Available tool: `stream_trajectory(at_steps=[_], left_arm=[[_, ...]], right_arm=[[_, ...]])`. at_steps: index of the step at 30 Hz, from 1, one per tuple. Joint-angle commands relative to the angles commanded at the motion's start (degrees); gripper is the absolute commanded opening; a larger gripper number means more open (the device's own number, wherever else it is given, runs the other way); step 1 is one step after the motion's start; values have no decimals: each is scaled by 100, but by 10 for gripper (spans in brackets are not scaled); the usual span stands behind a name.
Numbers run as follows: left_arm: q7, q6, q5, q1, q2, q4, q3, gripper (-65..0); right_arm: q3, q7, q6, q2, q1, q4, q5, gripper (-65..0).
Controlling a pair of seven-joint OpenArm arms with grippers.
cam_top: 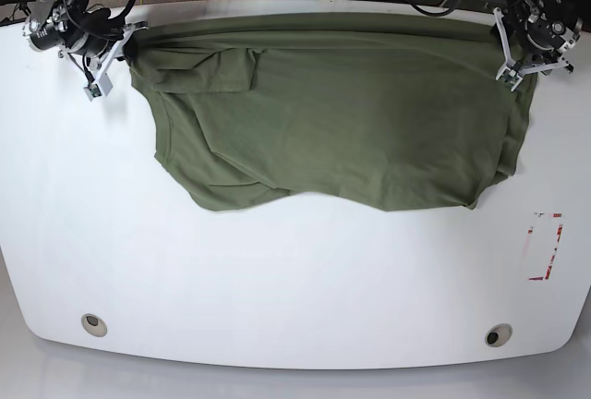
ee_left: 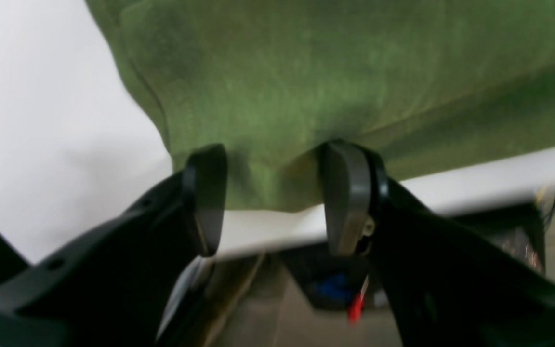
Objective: Fold the T-shirt properly
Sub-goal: 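Drag the held shirt edge away from the table center with both grippers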
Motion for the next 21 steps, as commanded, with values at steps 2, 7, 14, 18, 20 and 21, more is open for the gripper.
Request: stream_trajectory(at_steps=[2, 7, 14, 18, 20, 21], left_arm=[[167, 0, 0, 18, 44, 141, -79, -353], [299, 0, 0, -18, 255, 246, -290, -351], [457, 0, 0, -404, 273, 422, -281, -350], [695, 0, -18, -659, 273, 563, -273, -350], [756, 0, -18, -782, 281, 642, -273, -349], [756, 0, -18, -818, 290, 668, -273, -347]], right_arm=[[0, 0, 0, 9, -44, 9, 18, -604], [0, 0, 0, -9, -53, 9, 18, -601], [18, 0, 0, -9, -70, 62, 18, -388], [18, 0, 0, -18, -88, 396, 18, -254], [18, 0, 0, -35, -97, 651, 26, -216], [18, -9, 0, -53, -97, 738, 26, -209]])
